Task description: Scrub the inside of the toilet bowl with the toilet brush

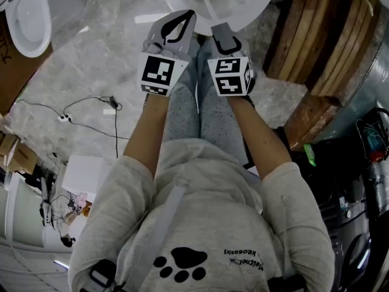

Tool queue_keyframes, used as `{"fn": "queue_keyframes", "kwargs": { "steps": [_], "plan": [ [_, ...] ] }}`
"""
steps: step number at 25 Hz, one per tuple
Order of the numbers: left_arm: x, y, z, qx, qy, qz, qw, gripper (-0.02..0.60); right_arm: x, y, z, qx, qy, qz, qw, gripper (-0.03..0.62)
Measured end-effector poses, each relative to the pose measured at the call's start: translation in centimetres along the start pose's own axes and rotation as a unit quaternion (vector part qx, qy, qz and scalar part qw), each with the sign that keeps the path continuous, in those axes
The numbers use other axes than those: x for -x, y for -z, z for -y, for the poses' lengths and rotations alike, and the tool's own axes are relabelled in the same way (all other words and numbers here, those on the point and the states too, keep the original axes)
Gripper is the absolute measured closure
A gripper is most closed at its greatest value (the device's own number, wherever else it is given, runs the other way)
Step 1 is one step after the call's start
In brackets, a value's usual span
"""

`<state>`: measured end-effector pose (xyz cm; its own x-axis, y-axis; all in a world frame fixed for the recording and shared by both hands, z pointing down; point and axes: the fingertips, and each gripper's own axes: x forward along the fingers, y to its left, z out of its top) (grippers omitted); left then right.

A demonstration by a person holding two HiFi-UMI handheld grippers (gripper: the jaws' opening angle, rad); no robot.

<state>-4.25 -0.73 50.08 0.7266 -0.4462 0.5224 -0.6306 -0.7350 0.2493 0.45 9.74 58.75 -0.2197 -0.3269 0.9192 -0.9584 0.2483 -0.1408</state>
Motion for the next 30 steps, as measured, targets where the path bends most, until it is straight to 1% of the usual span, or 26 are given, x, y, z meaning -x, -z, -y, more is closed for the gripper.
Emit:
{"fn": "queue_keyframes", "kwargs": {
  "steps": [19, 24, 30],
  "plan": [
    [-2.1, -1.4, -2.1, 0.013, 0.003, -0.007, 0.9999, 0.592, -1.7, -5.4, 0.9, -0.010, -0.008, 0.006, 1.000, 0.434],
    [-2.6, -1.7, -2.5, 0.015, 0.005, -0.008, 0.9998, 0.592, -2.2, -7.1, 1.4, -0.006, -0.008, 0.011, 1.000, 0.433],
    [-3.2, -2.2, -3.1, 0.017, 0.004, -0.007, 0.9998, 0.592, -2.6, -8.1, 2.1, -0.003, -0.008, 0.009, 1.000, 0.433]
  ]
}}
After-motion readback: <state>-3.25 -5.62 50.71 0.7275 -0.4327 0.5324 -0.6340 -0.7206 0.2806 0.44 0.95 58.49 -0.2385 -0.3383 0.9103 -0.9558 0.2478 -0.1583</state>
